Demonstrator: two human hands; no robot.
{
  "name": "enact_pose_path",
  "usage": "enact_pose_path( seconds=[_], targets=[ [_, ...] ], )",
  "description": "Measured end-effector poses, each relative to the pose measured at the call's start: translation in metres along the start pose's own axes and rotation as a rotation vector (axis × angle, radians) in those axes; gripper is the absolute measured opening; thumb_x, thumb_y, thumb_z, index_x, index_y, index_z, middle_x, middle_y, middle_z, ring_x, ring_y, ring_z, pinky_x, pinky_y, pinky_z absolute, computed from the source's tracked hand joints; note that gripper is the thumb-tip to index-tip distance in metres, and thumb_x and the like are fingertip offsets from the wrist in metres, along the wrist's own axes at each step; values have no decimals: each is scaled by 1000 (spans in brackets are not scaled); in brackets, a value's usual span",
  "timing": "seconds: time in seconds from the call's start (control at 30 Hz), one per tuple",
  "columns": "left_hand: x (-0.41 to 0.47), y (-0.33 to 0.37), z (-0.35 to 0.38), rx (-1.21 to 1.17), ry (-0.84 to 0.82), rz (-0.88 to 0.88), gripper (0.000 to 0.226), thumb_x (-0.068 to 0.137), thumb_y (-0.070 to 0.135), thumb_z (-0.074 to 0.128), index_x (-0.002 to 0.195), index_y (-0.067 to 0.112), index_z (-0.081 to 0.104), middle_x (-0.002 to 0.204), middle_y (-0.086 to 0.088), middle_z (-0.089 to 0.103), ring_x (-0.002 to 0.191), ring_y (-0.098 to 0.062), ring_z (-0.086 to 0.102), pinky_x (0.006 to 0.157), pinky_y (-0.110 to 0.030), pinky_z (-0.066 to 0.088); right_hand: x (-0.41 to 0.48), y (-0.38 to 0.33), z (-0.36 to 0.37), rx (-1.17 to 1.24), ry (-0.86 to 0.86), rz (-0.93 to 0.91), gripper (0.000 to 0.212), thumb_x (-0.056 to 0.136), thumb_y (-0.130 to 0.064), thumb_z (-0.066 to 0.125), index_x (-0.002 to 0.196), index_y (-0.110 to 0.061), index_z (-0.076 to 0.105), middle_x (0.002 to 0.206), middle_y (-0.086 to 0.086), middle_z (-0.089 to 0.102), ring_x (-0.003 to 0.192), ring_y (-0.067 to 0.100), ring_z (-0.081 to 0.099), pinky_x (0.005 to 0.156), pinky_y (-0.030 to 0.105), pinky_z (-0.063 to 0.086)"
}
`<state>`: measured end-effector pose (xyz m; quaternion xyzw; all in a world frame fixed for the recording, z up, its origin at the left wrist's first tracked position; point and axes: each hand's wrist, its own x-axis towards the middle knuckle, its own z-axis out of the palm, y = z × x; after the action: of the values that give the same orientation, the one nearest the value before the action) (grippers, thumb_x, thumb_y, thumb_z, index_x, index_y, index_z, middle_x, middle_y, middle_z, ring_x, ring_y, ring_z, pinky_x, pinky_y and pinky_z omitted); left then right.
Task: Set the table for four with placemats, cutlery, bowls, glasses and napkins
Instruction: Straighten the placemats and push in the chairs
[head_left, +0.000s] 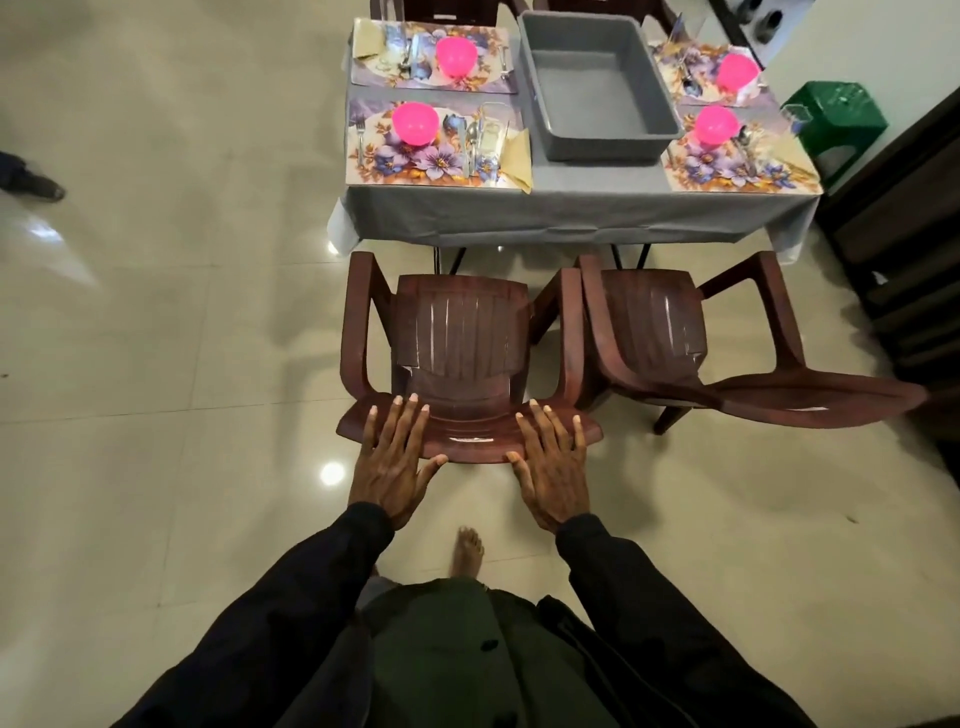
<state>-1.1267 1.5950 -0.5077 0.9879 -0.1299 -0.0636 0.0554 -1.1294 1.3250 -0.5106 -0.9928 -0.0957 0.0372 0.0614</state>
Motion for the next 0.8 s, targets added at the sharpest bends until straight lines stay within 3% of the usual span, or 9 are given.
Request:
enact_pose_path(
  seconds=[0.23, 0.43, 0.8],
  targets=[
    [18, 21, 1, -7, -7, -71, 83, 102, 67, 5, 162, 12, 21, 171, -10, 8, 158, -27, 6, 127, -53, 9, 21, 32, -5, -20, 7, -59, 58, 105, -51, 32, 155, -23, 37, 166, 3, 25, 153, 22, 22, 124, 56, 9],
    [29, 27, 1, -40, -7, -80, 81, 103, 67, 9, 161, 12, 26, 170, -10, 13, 158, -27, 9, 127, -52, 10, 32, 42, -9, -83, -46, -58, 61, 106, -52, 22, 157, -20, 34, 168, 3, 21, 156, 21, 15, 125, 54, 6],
    [28, 17, 4, -22, 36, -34, 81, 103, 66, 10, 161, 12, 22, 171, -11, 10, 158, -28, 9, 126, -53, 13, 26, 28, -10, -58, -31, -11, 59, 107, -49, 23, 157, -19, 33, 166, 3, 25, 156, 22, 15, 124, 55, 9]
  ],
)
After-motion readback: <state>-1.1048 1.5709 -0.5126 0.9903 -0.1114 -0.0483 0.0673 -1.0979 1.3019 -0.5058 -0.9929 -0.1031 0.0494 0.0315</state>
